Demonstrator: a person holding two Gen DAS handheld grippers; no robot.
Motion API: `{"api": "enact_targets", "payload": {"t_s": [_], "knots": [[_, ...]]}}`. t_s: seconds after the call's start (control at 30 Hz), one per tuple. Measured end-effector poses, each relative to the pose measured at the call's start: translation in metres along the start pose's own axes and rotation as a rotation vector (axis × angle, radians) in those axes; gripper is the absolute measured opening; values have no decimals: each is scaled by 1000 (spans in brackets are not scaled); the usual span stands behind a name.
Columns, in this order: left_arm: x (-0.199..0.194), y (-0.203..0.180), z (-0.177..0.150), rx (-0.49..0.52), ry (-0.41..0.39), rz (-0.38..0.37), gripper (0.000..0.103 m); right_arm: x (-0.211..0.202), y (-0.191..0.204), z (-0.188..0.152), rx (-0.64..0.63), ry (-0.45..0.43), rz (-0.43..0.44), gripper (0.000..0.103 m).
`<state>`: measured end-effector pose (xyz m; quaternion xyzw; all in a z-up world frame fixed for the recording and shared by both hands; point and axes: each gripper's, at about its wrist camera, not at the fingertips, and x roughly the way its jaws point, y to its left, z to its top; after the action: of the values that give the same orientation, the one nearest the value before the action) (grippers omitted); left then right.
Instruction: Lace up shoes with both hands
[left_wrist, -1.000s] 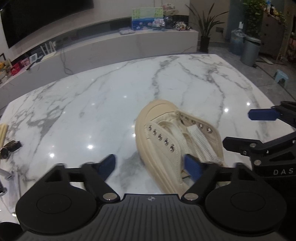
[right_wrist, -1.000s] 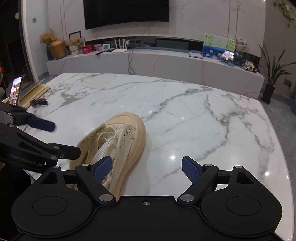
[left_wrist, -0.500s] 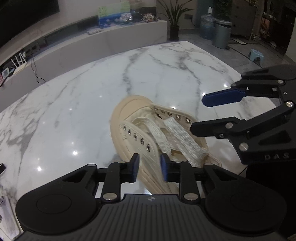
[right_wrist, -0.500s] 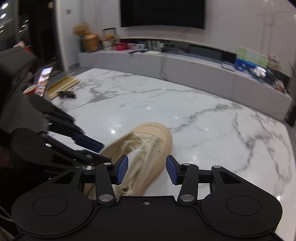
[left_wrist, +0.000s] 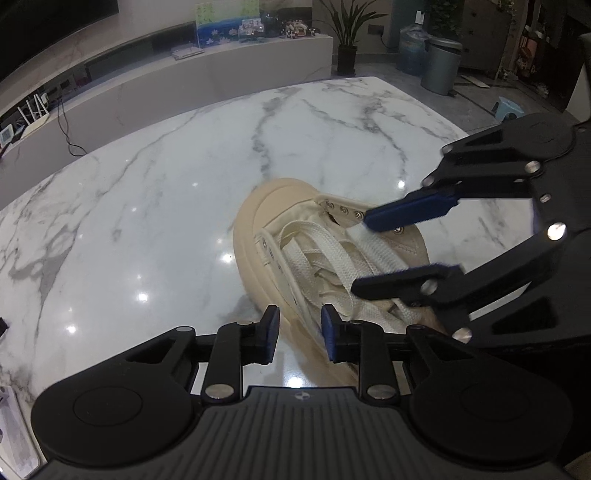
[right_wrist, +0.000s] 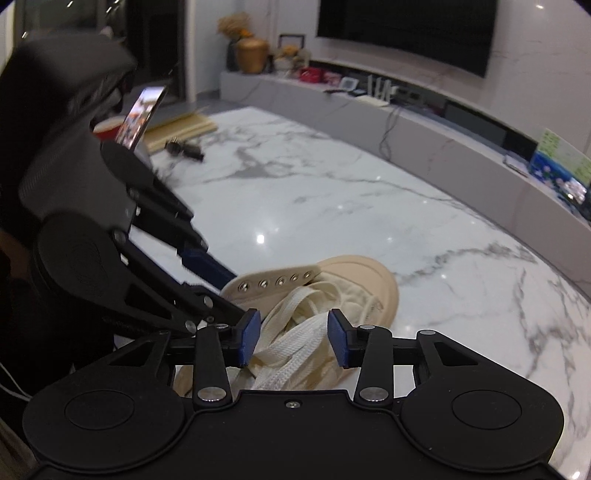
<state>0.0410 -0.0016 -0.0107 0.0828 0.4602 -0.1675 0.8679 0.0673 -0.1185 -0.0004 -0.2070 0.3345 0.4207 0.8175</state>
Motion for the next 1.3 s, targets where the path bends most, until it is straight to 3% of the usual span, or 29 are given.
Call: {"api": "enact_targets", "payload": {"t_s": [0.17, 0.4, 0.63, 0.7, 0.77, 0.9, 1.3], "knots": [[1, 8, 0, -7, 3, -21, 31, 18, 3, 4, -67, 64, -9, 41], [2, 15, 0, -22, 2, -44, 37, 39, 5, 0, -153, 155, -11, 54], [5, 19, 0, -32, -2, -46, 39, 50, 2, -3, -113, 183, 10, 54], [5, 19, 0, -32, -4, -43, 39, 50, 1, -4, -96, 188, 24, 42], [5, 18, 1, -31, -4, -38, 39, 42, 0, -5, -88, 177, 6, 38], [5, 15, 1, -23, -6, -21, 39, 26, -3, -7, -72, 153, -30, 9], [-12, -2, 5, 34, -44, 46, 39, -23, -11, -11, -25, 81, -136, 6]]}}
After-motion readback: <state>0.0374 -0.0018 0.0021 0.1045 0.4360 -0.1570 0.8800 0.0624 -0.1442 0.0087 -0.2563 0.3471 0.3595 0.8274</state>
